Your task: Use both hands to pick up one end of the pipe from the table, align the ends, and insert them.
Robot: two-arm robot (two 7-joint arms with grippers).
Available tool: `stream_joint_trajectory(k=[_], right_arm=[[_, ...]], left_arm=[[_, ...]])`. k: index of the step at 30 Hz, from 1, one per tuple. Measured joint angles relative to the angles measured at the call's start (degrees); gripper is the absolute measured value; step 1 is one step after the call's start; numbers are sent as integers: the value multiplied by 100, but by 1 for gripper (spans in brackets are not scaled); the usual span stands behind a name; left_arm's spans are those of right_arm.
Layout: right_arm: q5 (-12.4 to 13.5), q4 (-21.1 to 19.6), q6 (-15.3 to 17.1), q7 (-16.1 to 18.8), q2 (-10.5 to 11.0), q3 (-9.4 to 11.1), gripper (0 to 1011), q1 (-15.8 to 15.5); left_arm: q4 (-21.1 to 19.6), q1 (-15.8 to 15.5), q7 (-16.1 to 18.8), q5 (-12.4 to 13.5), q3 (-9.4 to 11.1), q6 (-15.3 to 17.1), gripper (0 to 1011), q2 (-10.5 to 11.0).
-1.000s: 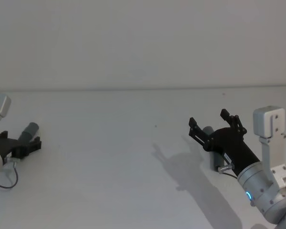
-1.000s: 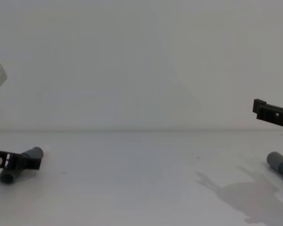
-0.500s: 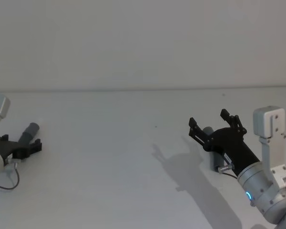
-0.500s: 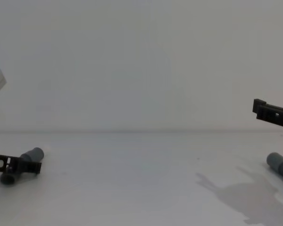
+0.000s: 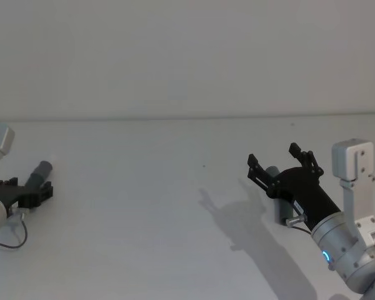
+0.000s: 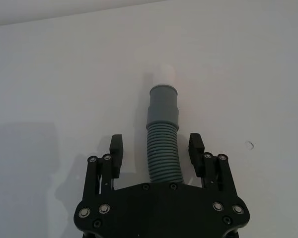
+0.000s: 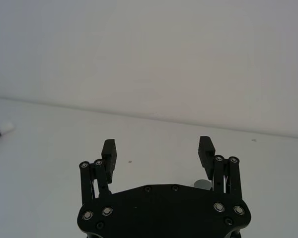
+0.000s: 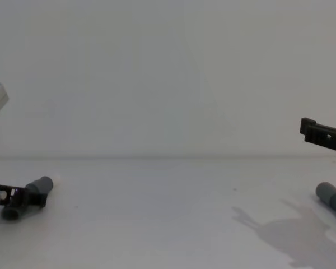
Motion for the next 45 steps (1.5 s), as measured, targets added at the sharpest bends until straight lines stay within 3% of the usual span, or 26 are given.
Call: stream_joint_trajectory(k=[45], right_arm=[[0,0,0,0,0,0,1002,0]], left_arm=[[28,-8,1,1,-11,32,464,-18]])
